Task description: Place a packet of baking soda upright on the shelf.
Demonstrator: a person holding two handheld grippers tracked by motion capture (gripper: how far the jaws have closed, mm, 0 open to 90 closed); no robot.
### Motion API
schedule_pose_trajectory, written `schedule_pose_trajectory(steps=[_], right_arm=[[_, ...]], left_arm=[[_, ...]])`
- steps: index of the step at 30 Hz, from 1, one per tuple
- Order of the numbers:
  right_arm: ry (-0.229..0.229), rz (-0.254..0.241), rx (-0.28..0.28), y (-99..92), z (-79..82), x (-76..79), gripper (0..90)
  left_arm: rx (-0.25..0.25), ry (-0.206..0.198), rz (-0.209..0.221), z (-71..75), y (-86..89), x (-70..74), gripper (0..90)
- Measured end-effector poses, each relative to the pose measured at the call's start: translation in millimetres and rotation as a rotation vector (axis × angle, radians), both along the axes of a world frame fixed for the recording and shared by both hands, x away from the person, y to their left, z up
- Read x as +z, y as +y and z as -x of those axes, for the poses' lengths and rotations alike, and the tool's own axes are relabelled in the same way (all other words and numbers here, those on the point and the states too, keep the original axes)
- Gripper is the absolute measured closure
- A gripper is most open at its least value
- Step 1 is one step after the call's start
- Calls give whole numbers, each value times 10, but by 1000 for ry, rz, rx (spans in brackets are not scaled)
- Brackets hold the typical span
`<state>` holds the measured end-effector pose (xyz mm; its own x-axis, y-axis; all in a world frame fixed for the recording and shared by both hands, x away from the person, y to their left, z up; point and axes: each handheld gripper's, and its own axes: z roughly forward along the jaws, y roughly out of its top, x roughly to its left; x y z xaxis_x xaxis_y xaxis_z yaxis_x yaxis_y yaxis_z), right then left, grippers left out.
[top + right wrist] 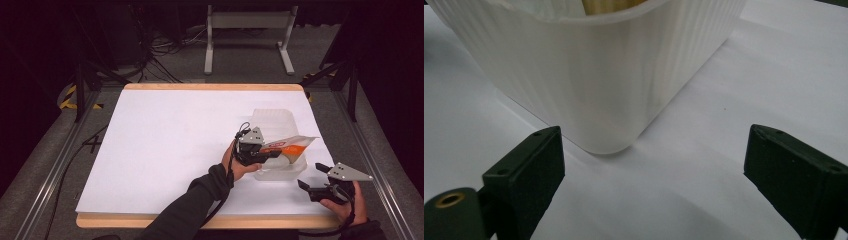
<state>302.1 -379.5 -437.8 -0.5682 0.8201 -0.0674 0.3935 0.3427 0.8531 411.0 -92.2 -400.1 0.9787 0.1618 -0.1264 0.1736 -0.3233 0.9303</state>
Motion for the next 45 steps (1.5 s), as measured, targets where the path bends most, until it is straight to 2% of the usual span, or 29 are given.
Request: schedule_pose_trajectory(steps=[10, 18, 23, 31, 33, 36, 37, 40, 43, 45], right_arm=[[3, 3, 1, 5, 1, 2, 104], [1, 7, 5, 14, 5, 6, 104], [1, 8, 6, 13, 7, 7, 104], [2, 15, 8, 18, 6, 5, 105], [3, 16, 8, 17, 7, 5, 105], [2, 18, 8, 18, 7, 6, 106], [3, 20, 8, 20, 7, 7, 106], [5, 24, 8, 24, 7, 5, 106], [5, 26, 10, 28, 10, 5, 107], [6, 26, 9, 25, 7, 4, 107]], left_arm=[[1, -27, -4, 5, 45, 88, 854], [0, -62, -25, 20, 69, 200, 840], [6, -73, -32, 30, 108, 261, 791], [10, -127, -47, 73, 230, 405, 721], [15, -130, -50, 84, 262, 428, 707], [46, -173, -87, 116, 304, 461, 613], [50, -194, -101, 140, 329, 471, 604], [61, -217, -121, 169, 356, 482, 576], [89, -262, -168, 236, 408, 477, 479], [104, -263, -174, 253, 443, 472, 440]])
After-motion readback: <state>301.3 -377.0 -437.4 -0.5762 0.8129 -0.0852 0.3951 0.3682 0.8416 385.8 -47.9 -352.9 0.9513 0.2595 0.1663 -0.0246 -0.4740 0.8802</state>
